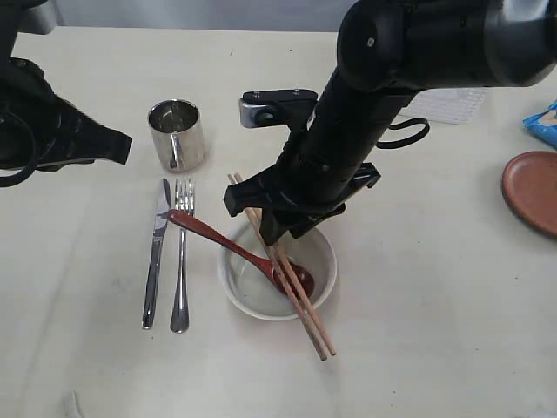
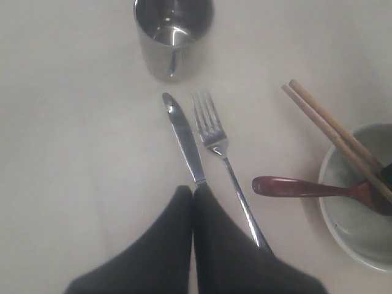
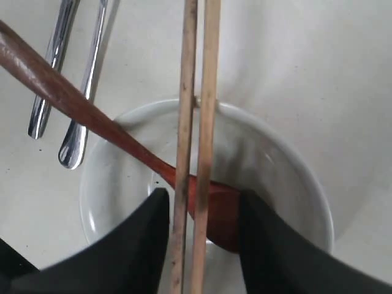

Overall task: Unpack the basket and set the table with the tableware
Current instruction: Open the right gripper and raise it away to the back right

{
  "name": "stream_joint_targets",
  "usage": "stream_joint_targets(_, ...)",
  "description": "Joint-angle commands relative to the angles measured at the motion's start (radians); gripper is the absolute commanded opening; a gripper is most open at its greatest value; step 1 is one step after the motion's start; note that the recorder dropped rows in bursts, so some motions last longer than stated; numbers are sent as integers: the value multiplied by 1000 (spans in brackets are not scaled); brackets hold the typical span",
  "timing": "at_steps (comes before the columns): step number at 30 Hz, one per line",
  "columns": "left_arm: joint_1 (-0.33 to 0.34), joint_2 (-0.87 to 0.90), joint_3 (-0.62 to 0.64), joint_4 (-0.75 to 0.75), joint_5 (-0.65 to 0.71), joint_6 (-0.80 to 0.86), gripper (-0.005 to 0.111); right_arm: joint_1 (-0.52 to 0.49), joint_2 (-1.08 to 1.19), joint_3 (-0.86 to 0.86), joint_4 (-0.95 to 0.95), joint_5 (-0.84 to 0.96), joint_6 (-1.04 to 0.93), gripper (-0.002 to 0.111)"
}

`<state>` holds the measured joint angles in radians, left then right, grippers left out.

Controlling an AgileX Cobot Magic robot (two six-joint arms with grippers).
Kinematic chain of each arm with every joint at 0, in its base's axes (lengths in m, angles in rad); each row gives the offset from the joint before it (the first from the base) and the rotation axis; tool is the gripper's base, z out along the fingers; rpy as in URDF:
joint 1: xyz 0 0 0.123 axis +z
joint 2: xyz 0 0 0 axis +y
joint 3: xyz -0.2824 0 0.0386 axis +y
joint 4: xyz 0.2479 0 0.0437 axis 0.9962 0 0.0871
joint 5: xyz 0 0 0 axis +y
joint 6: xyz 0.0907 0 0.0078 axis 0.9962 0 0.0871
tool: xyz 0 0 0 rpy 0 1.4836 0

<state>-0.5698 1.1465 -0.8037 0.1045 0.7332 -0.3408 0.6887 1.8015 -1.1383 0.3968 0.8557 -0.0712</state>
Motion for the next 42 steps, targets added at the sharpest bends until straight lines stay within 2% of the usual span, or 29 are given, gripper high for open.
stream_joint_targets(1,0,-8,6,-8,-3,3,0,2,-18,-1,27,-11,-15,36)
stream_joint_targets(9,0,-8,6,-8,1,3,0,-58,-136,-1,12,-13,-19,36)
stream_joint_targets(17,0,-8,6,-10,0,3,0,-219,-224,-1,-57,-18,-19,36)
stream_joint_targets(25,0,-8,6,-12,-4,3,0,-359,-201,-13,-127,-128,-22,36)
stream_joint_targets(32,0,-8,6,-12,-6,3,0,-370,-115,-183,-284,-94,-7,40)
stream_joint_targets(37,0,-8,6,-14,-6,3,0,-372,-8,-368,-487,29,103,43)
stream_joint_targets(42,0,-8,6,-16,-6,3,0,-372,106,-492,-535,152,113,43)
